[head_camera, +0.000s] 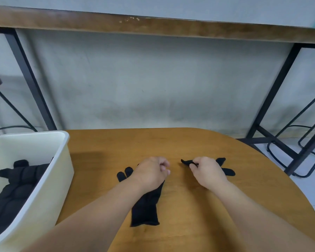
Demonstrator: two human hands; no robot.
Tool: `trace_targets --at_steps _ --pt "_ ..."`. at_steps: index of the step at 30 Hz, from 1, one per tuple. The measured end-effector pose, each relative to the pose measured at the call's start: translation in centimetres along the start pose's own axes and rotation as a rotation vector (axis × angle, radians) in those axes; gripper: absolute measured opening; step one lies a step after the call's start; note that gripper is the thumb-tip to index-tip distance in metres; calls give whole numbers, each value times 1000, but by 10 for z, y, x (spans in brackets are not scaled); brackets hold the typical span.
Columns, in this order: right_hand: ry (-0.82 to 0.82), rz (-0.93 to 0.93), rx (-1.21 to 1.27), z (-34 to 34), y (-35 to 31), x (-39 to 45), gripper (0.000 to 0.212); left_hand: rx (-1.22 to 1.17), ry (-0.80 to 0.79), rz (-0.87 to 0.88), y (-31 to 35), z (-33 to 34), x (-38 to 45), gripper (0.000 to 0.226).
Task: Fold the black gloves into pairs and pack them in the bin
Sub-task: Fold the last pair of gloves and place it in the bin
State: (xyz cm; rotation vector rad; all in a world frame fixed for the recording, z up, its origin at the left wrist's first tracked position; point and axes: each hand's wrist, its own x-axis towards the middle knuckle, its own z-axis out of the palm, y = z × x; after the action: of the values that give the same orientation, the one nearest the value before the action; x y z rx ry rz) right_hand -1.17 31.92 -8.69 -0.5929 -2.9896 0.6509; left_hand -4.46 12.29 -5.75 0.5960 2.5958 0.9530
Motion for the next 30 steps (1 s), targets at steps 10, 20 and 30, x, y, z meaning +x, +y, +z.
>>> trace_targets --at_steps 10,20,30 --pt "-216 -206 506 -116 -60 -34 15 -156 80 214 54 -67 -6 11" --pt "-95 -336 546 -138 -102 -53 13 -181 52 202 65 -125 -37 22" --pt "-105 -291 571 -128 -131 -57 10 -299 252 147 46 -130 -43 9"
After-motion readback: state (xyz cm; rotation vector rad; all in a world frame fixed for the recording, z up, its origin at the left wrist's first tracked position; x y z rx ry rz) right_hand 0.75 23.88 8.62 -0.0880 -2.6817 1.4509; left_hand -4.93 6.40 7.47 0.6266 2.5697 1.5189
